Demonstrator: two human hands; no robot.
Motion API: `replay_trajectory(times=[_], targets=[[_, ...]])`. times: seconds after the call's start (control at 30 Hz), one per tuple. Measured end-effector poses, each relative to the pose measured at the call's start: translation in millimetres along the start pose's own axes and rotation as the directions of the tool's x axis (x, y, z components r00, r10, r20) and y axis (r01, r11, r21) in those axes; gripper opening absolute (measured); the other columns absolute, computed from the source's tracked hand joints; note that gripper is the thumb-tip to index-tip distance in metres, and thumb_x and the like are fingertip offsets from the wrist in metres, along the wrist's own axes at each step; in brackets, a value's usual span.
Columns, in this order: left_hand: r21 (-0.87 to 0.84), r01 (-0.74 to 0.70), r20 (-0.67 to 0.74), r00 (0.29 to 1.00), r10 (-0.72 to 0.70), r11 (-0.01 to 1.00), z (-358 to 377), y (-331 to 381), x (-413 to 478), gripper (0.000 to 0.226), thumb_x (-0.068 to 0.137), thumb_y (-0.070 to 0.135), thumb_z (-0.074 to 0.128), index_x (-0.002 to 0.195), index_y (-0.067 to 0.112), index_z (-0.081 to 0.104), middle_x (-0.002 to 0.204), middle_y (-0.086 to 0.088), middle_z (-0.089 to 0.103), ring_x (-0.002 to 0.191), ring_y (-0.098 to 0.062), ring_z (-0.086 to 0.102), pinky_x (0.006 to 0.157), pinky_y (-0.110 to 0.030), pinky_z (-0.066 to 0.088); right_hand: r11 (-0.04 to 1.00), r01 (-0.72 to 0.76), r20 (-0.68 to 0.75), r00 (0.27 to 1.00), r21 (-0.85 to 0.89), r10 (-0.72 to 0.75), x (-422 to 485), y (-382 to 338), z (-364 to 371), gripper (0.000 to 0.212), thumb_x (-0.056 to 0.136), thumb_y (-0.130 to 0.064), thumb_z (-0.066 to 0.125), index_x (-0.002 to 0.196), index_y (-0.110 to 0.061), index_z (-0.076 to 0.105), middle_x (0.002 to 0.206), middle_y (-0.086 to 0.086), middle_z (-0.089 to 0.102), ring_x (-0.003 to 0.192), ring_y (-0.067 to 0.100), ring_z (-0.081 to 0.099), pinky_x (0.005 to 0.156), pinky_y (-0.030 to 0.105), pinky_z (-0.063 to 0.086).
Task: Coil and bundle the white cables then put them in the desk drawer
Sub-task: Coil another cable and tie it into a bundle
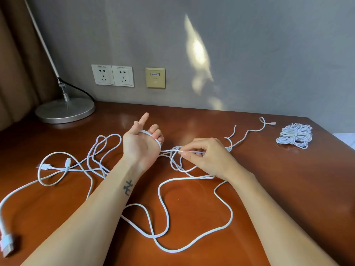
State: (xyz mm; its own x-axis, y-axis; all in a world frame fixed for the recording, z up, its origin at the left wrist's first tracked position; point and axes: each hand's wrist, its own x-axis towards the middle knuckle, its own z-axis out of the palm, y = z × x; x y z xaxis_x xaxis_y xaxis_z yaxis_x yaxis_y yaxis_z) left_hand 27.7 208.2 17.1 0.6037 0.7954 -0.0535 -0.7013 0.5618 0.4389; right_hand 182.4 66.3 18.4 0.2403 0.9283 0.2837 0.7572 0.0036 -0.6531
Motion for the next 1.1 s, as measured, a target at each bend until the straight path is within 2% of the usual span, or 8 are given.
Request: replay_trajectory(times=[0.13,0.27,0.4,0.47,0.63,0.8,0.9,1.1], targets=[[0.426,-0.137,0.006,0.989,0.149,0.894,10.4,-8.1,2.0,0.044,0.113,0.034,0.026,0.141,0.017,0.056,0.073,0.0,0.037,0.058,-0.012,0.033,0.064,-0.027,0.033,0.994,0.026,-0.082,0.996,-0.104,-0.034,2.1,1.1,2.0,0.019,0.098,-0.027,0.069,0.114,-0.033,0.078,0.101,-0.024,0.068,0.094,-0.003,0.064,0.076,0.012,0.052],[0.801,-0.247,0.089,0.95,0.299,0.546,13.0,-15.5,2.4,0.038,0.11,0.029,0.03,0.128,0.029,0.064,0.07,0.003,0.043,0.059,-0.011,0.039,0.062,-0.025,0.037,0.974,-0.016,-0.198,0.98,-0.225,-0.029,1.2,-0.4,-1.3,0.017,0.092,-0.046,0.074,0.104,-0.035,0.077,0.094,-0.021,0.071,0.084,0.0,0.065,0.073,0.018,0.054],[0.848,-0.471,0.387,0.864,0.321,0.245,-0.7,-21.2,-7.6,0.033,0.113,0.029,0.032,0.124,0.026,0.063,0.076,0.004,0.048,0.067,-0.006,0.044,0.064,-0.018,0.041,0.971,-0.05,-0.237,0.972,-0.233,-0.007,0.7,-1.4,-1.6,0.019,0.091,-0.05,0.073,0.103,-0.036,0.075,0.084,-0.024,0.065,0.078,-0.001,0.063,0.069,0.017,0.052],[0.857,-0.514,0.484,0.824,0.296,0.029,-4.0,-22.7,-8.4,0.032,0.113,0.029,0.034,0.128,0.025,0.062,0.092,0.014,0.058,0.081,0.0,0.054,0.078,-0.019,0.045,0.981,-0.047,-0.246,0.969,-0.186,0.0,0.5,-1.6,-2.0,0.018,0.094,-0.044,0.072,0.109,-0.036,0.075,0.091,-0.022,0.069,0.084,0.0,0.065,0.073,0.017,0.055],[0.835,-0.472,0.535,0.817,0.215,-0.283,-12.4,-20.3,-7.9,0.035,0.112,0.035,0.034,0.133,0.026,0.059,0.128,0.009,0.058,0.114,-0.007,0.057,0.098,-0.026,0.047,0.986,-0.046,-0.294,0.951,0.161,0.092,0.1,-4.6,-8.9,0.017,0.097,-0.03,0.072,0.114,-0.032,0.073,0.093,-0.016,0.074,0.092,0.001,0.07,0.081,0.014,0.053],[0.816,-0.416,0.531,0.815,0.234,-0.401,-5.2,-17.4,-15.0,0.038,0.111,0.041,0.031,0.129,0.023,0.06,0.11,0.003,0.071,0.098,-0.015,0.067,0.087,-0.04,0.056,0.891,0.023,-0.311,0.941,0.453,0.134,0.2,-11.1,-12.9,0.018,0.1,-0.017,0.066,0.114,-0.026,0.073,0.093,-0.005,0.077,0.068,0.004,0.063,0.07,0.023,0.054],[0.806,-0.413,0.524,0.831,0.188,-0.424,-4.9,-16.2,-18.4,0.036,0.109,0.048,0.033,0.112,0.025,0.06,0.075,0.006,0.065,0.075,-0.013,0.064,0.075,-0.044,0.055,0.865,0.059,-0.308,0.945,0.499,0.113,0.0,-12.5,-13.2,0.023,0.103,-0.013,0.06,0.121,-0.024,0.07,0.103,-0.003,0.078,0.069,0.011,0.06,0.068,0.027,0.057],[0.834,-0.324,0.451,0.867,0.212,-0.447,-2.4,-18.6,-15.4,0.035,0.1,0.056,0.052,0.088,0.025,0.061,0.064,0.003,0.065,0.061,-0.013,0.064,0.061,-0.035,0.054,0.901,0.098,-0.428,0.898,0.422,0.103,1.6,-9.6,-11.7,0.022,0.104,-0.018,0.06,0.122,-0.027,0.068,0.103,-0.008,0.078,0.062,0.012,0.058,0.058,0.024,0.05]])
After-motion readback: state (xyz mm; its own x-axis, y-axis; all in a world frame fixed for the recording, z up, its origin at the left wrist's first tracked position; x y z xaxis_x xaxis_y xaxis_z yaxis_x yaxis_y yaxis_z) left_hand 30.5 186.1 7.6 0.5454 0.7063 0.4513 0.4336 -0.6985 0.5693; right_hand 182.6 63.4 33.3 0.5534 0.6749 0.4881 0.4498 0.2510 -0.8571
